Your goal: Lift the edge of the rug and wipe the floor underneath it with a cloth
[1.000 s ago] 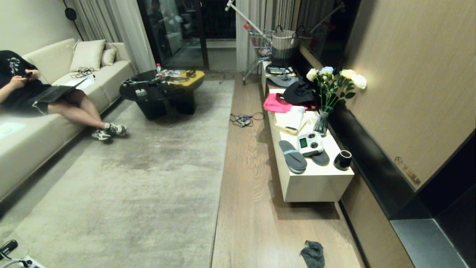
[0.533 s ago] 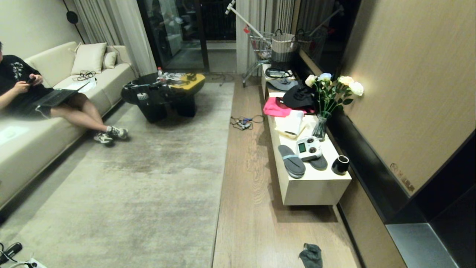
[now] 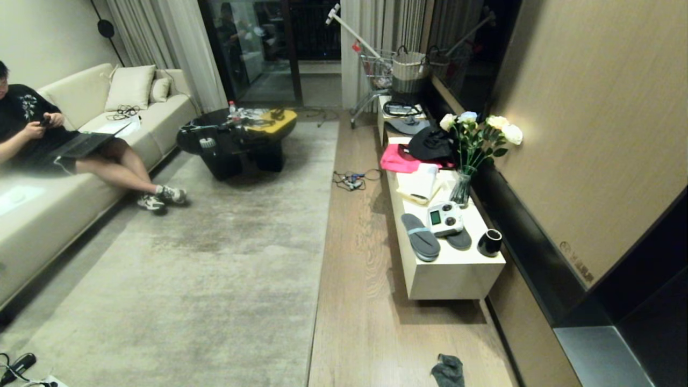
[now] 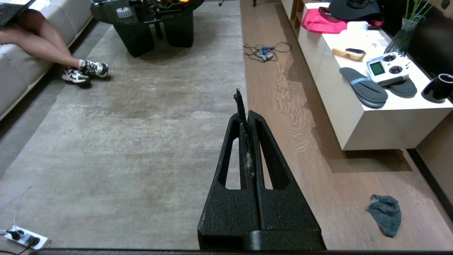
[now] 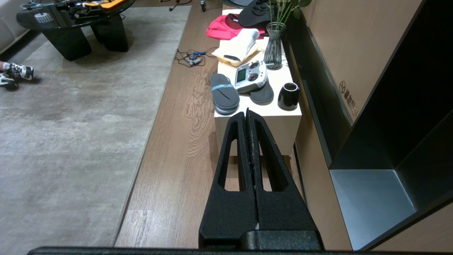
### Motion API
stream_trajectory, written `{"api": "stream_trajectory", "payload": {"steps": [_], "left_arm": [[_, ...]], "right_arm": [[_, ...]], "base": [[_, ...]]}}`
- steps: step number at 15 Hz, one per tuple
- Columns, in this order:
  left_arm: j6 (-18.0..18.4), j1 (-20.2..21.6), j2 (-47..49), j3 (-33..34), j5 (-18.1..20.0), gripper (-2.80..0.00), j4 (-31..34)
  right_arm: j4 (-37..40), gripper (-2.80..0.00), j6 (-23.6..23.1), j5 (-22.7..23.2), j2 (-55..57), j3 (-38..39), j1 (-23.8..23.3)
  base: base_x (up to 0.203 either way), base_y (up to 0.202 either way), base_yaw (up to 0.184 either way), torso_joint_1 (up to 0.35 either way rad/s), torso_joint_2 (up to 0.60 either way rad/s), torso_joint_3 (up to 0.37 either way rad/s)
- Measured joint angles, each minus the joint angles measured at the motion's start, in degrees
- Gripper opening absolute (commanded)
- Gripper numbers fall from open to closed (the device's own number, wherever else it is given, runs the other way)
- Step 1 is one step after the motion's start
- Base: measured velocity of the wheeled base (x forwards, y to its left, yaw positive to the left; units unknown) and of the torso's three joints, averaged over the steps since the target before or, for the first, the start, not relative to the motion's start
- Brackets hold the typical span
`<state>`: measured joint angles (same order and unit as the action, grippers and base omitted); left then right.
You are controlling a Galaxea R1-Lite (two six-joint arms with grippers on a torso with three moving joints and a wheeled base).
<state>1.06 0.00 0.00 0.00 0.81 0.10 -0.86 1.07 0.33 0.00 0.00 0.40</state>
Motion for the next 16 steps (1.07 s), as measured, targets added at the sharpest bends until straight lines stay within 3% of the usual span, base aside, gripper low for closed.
{"api": "stream_trajectory", "payload": {"steps": [16], "left_arm": [[0.0,0.0,0.0,0.0,0.0,-2.8,0.0]], "right_arm": [[-0.1,-2.8,2.9,-2.0,0.0,0.0,0.0]], "base": [[0.0,0.0,0.0,0.0,0.0,0.0]]}}
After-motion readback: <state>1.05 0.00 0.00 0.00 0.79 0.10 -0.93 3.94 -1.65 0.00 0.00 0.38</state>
